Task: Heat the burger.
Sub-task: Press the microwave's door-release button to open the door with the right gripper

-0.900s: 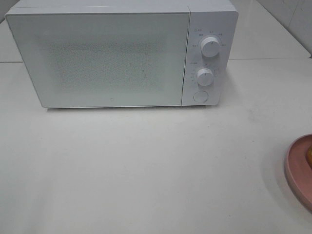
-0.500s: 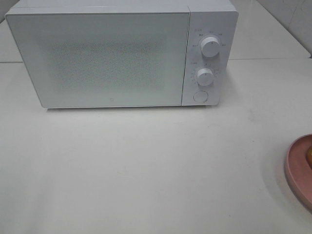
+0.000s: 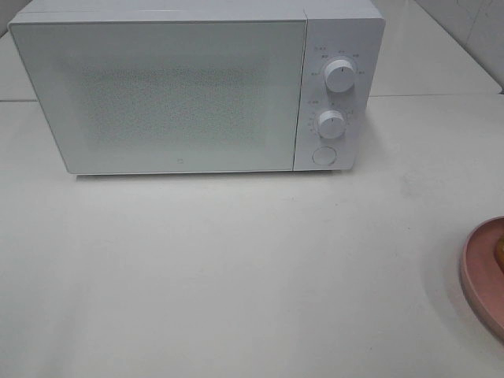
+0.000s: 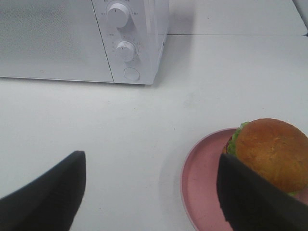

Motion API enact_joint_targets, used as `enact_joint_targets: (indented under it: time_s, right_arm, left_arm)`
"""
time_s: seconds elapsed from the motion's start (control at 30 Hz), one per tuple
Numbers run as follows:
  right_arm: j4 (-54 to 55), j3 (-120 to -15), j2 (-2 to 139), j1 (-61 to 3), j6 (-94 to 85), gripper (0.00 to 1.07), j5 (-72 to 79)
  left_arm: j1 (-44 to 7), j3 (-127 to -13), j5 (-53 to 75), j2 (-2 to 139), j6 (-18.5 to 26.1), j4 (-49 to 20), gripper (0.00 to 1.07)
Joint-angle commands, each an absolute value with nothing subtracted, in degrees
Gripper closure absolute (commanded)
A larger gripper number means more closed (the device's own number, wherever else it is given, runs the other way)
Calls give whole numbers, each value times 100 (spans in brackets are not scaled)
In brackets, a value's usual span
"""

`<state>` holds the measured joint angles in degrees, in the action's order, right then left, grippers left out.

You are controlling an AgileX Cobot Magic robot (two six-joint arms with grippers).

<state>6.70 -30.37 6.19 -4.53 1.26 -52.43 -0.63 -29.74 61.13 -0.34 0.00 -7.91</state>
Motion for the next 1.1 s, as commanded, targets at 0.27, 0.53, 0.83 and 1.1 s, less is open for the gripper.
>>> enact_joint_targets:
  time_s: [0.27, 0.53, 0.83, 1.1]
  right_arm:
    - [716, -3077, 1518, -424, 69, 32, -4332]
    - [716, -2928, 2097, -424, 69, 32, -3575]
    - [716, -2762, 2848, -424, 69, 32, -2716]
    - [716, -2762, 3696, -424, 69, 32, -1982]
  left_arm:
    - [-46, -2962, 6108, -120, 0, -814, 7]
    - [-46, -2962, 6108, -120, 0, -814, 7]
    - [-46, -2962, 6108, -120, 0, -814, 7]
    - [-46, -2962, 6108, -120, 0, -814, 7]
